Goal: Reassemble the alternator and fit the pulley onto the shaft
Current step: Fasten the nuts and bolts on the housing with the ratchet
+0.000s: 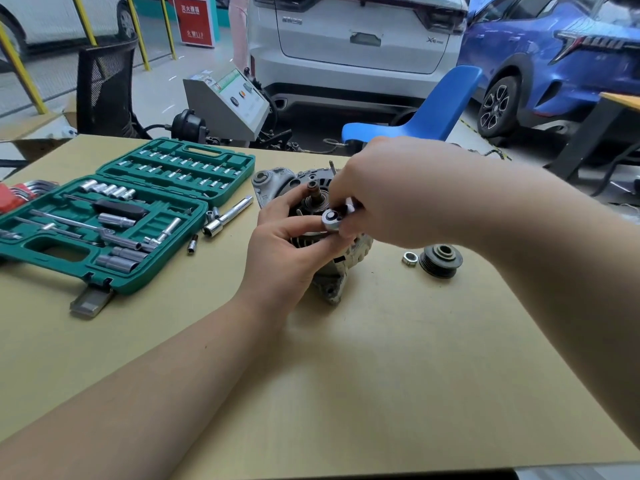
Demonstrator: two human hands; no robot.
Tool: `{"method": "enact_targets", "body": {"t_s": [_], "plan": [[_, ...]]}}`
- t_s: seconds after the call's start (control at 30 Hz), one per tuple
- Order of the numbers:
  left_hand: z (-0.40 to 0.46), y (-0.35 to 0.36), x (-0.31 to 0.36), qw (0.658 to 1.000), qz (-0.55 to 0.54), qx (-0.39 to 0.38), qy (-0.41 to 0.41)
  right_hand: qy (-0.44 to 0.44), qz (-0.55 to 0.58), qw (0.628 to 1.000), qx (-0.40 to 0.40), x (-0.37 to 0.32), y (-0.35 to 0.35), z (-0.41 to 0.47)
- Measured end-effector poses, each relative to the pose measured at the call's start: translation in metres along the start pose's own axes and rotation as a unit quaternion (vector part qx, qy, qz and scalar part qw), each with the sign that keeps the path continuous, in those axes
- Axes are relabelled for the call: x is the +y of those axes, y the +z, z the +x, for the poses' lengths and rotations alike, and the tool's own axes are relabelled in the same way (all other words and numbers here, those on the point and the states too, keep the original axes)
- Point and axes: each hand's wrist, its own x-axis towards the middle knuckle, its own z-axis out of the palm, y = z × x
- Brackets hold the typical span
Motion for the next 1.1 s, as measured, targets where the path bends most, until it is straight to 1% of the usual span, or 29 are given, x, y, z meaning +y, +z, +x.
{"method": "enact_targets", "body": {"t_s": [0.1,0.2,0.27,0.37,0.47,0.6,0.73,0.87,0.93,1.0,1.1], "plan": [[0.0,0.001,0.002,1.0,0.001,0.015,0.006,0.033,0.01,0.999,0.024,-0.01,0.006,-0.003],[0.001,-0.001,0.001,1.0,0.006,0.014,0.006,0.06,0.032,0.997,0.024,-0.019,0.006,-0.004],[0.0,0.0,0.002,1.0,0.006,0.008,0.006,0.061,-0.001,0.998,0.016,-0.017,0.005,-0.002],[-0.002,0.0,0.004,1.0,-0.008,-0.007,-0.001,0.025,-0.039,0.999,0.008,-0.006,0.002,0.002],[-0.001,-0.001,0.003,1.0,-0.004,-0.013,-0.004,-0.001,-0.015,1.0,-0.025,0.001,0.001,0.002],[-0.001,0.001,0.002,1.0,0.0,0.014,0.01,0.017,-0.028,0.999,0.027,-0.005,0.006,-0.002],[0.001,0.001,-0.001,1.0,0.004,0.017,0.015,0.043,0.03,0.998,0.015,-0.011,0.01,-0.003],[0.001,0.0,-0.002,1.0,-0.002,0.009,0.013,0.048,0.025,0.998,0.036,-0.012,0.008,-0.004],[0.001,0.0,-0.002,1.0,-0.003,0.003,0.015,0.033,0.005,0.999,0.039,-0.009,0.007,-0.004],[0.001,0.0,-0.002,1.0,-0.012,-0.002,0.015,-0.002,0.003,0.999,0.039,-0.001,0.006,-0.005],[0.002,-0.002,-0.002,1.0,-0.008,-0.005,0.009,-0.011,0.053,0.998,0.01,0.013,0.004,-0.006]]}}
